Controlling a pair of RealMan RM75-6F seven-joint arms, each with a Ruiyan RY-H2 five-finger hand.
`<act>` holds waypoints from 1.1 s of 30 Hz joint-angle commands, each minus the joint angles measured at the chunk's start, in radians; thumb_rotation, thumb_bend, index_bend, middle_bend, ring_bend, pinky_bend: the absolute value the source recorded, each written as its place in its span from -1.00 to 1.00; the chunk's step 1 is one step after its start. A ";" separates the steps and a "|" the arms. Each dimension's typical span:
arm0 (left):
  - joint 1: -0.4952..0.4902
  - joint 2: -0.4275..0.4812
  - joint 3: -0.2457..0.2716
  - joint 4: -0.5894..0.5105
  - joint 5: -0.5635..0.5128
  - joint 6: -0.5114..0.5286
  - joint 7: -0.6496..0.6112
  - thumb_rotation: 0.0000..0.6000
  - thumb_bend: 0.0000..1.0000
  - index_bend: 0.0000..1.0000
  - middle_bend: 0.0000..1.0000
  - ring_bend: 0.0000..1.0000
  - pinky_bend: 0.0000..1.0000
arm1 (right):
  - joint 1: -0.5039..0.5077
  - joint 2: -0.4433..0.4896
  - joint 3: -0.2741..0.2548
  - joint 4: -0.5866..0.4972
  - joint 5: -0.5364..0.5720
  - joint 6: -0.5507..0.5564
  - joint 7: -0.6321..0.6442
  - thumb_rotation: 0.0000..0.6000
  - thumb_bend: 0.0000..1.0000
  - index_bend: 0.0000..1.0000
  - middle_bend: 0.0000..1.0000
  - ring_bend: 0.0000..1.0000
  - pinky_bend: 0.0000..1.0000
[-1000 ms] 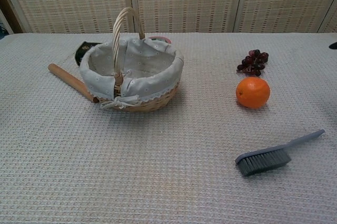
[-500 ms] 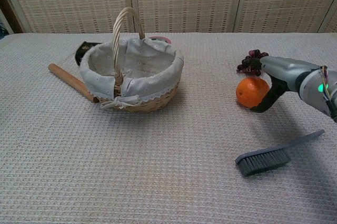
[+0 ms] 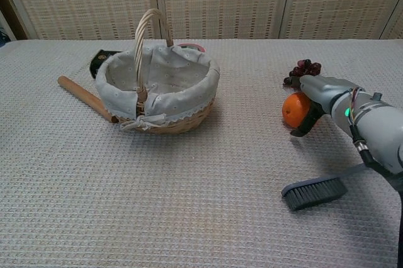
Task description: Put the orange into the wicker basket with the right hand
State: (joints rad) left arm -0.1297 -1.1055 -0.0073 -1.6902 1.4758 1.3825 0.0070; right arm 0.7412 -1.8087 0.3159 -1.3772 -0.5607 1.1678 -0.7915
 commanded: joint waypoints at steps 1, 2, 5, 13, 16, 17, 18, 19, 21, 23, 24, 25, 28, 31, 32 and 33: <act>0.000 0.000 0.000 0.001 0.000 0.001 -0.003 1.00 -0.31 -1.00 -1.00 -1.00 -0.84 | 0.007 -0.043 -0.007 0.051 -0.068 -0.003 0.070 1.00 -0.60 -0.75 -0.15 -0.14 0.23; 0.000 0.000 0.000 0.001 -0.001 0.000 -0.004 1.00 -0.31 -1.00 -1.00 -1.00 -0.84 | 0.005 -0.046 -0.012 0.054 -0.092 0.001 0.087 1.00 -0.54 -0.74 0.07 0.14 0.48; 0.000 0.002 0.000 0.000 -0.003 -0.002 -0.007 1.00 -0.31 -1.00 -1.00 -1.00 -0.84 | -0.009 -0.038 -0.026 0.040 -0.165 0.016 0.139 1.00 -0.46 -0.70 0.34 0.44 0.74; 0.000 0.001 0.000 -0.004 -0.003 -0.002 -0.004 1.00 -0.31 -1.00 -1.00 -1.00 -0.84 | -0.055 0.081 0.008 -0.150 -0.261 0.064 0.233 1.00 -0.44 -0.61 0.39 0.51 0.77; 0.000 0.000 0.000 -0.006 -0.005 -0.003 0.001 1.00 -0.30 -1.00 -1.00 -1.00 -0.84 | -0.060 0.124 0.045 -0.238 -0.291 0.087 0.263 1.00 -0.44 -0.57 0.39 0.51 0.77; 0.000 0.000 0.000 -0.006 -0.004 -0.003 0.002 1.00 -0.30 -1.00 -1.00 -1.00 -0.84 | -0.058 0.131 0.054 -0.256 -0.302 0.093 0.268 1.00 -0.44 -0.56 0.39 0.51 0.77; 0.000 -0.001 0.001 -0.006 -0.004 -0.002 0.003 1.00 -0.31 -1.00 -1.00 -1.00 -0.84 | -0.055 0.135 0.061 -0.272 -0.314 0.099 0.272 1.00 -0.44 -0.55 0.39 0.51 0.77; 0.000 -0.001 0.001 -0.006 -0.003 -0.002 0.004 1.00 -0.31 -1.00 -1.00 -1.00 -0.84 | -0.051 0.137 0.066 -0.284 -0.326 0.105 0.274 1.00 -0.44 -0.55 0.39 0.50 0.77; 0.000 -0.001 0.001 -0.008 -0.005 -0.004 0.006 1.00 -0.31 -1.00 -1.00 -1.00 -0.84 | -0.035 0.133 0.073 -0.302 -0.344 0.109 0.265 1.00 -0.44 -0.52 0.39 0.50 0.76; 0.001 0.000 0.001 -0.010 -0.008 -0.003 0.004 1.00 -0.30 -1.00 -1.00 -1.00 -0.84 | -0.011 0.122 0.079 -0.312 -0.342 0.105 0.235 1.00 -0.44 -0.50 0.39 0.49 0.76; 0.001 0.001 0.000 -0.011 -0.009 -0.003 0.003 1.00 -0.30 -1.00 -1.00 -1.00 -0.84 | 0.001 0.115 0.081 -0.313 -0.338 0.102 0.220 1.00 -0.44 -0.49 0.39 0.49 0.76; 0.001 0.001 -0.001 -0.011 -0.010 -0.003 0.002 1.00 -0.30 -1.00 -1.00 -1.00 -0.84 | 0.012 0.107 0.084 -0.310 -0.333 0.101 0.205 1.00 -0.44 -0.48 0.39 0.49 0.76; 0.001 0.002 0.000 -0.012 -0.012 -0.005 0.002 1.00 -0.30 -1.00 -1.00 -1.00 -0.84 | 0.064 0.060 0.095 -0.284 -0.321 0.091 0.160 1.00 -0.44 -0.45 0.39 0.47 0.76; 0.002 0.004 0.000 -0.014 -0.011 -0.005 0.000 1.00 -0.30 -1.00 -1.00 -1.00 -0.84 | 0.117 0.002 0.114 -0.241 -0.304 0.085 0.128 1.00 -0.44 -0.43 0.39 0.46 0.76; 0.002 0.005 0.000 -0.014 -0.012 -0.005 -0.003 1.00 -0.30 -1.00 -1.00 -1.00 -0.84 | 0.137 -0.021 0.122 -0.220 -0.297 0.083 0.118 1.00 -0.44 -0.41 0.39 0.46 0.76; 0.002 0.006 0.000 -0.014 -0.013 -0.005 -0.006 1.00 -0.30 -1.00 -1.00 -1.00 -0.84 | 0.150 -0.037 0.127 -0.204 -0.293 0.083 0.111 1.00 -0.44 -0.41 0.39 0.46 0.76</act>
State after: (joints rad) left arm -0.1276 -1.1002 -0.0072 -1.7042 1.4633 1.3778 0.0023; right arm 0.8567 -1.8080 0.4253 -1.6173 -0.8692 1.2560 -0.6559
